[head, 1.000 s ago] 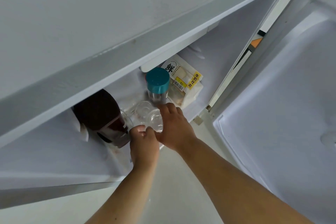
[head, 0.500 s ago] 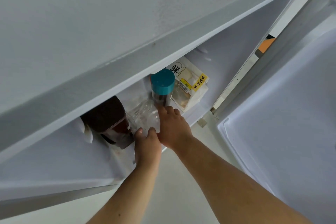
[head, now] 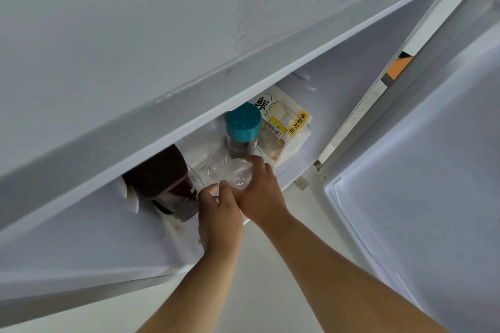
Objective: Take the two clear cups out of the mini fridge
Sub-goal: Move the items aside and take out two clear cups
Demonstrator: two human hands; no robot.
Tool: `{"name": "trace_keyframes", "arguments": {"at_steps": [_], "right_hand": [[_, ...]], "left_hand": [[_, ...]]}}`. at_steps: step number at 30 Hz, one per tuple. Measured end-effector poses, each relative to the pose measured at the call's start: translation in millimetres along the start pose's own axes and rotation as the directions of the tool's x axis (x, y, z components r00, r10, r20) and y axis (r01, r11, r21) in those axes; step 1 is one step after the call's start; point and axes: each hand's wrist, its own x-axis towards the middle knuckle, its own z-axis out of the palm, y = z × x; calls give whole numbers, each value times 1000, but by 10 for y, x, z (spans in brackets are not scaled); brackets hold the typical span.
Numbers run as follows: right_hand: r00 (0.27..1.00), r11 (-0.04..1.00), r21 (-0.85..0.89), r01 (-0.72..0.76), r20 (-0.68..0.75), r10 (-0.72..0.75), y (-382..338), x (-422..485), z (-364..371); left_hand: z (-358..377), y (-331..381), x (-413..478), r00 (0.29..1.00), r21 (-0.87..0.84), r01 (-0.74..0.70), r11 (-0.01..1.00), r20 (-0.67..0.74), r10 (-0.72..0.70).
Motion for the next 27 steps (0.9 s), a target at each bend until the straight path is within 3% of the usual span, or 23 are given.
{"name": "trace_keyframes", "arguments": {"at_steps": [5, 8, 10, 13, 14, 17, 18, 19, 23, 25, 27], "right_hand": [[989, 924, 352, -147, 54, 137, -179, 52, 115], [973, 862, 453, -225, 147, 177, -235, 117, 128], [940, 710, 616, -341, 221, 259, -271, 157, 117], [838, 288, 812, -507, 386, 386, -354, 172, 106], [816, 195, 829, -524, 424, 393, -380, 179, 100], [814, 91, 851, -517, 457, 358, -426, 162, 76], [825, 96, 856, -507, 451, 339, -448, 145, 51], [847, 170, 855, -490, 422, 322, -457, 129, 26], [933, 594, 721, -359, 263, 244, -399, 31, -18], [972, 793, 563, -232, 162, 169, -353, -12, -64], [983, 896, 409, -171, 134, 126, -262, -33, -131]], "left_hand": [[-74, 163, -17, 970, 178, -232, 956, -36, 242], [-52, 231, -53, 908, 387, -385, 838, -2, 418], [-49, 251, -57, 870, 465, -463, 755, 74, 488], [-54, 319, 59, 861, 577, -472, 666, 142, 488], [-46, 348, 108, 877, 583, -454, 673, 159, 453], [-13, 401, 173, 916, 522, -398, 754, 179, 359], [-5, 404, 170, 924, 480, -382, 790, 168, 344], [0, 401, 160, 931, 425, -364, 829, 151, 332], [28, 351, 94, 956, 223, -293, 930, 91, 280], [43, 314, 54, 964, 145, -261, 954, 89, 250], [61, 290, 12, 979, 1, -165, 986, 122, 164]]}}
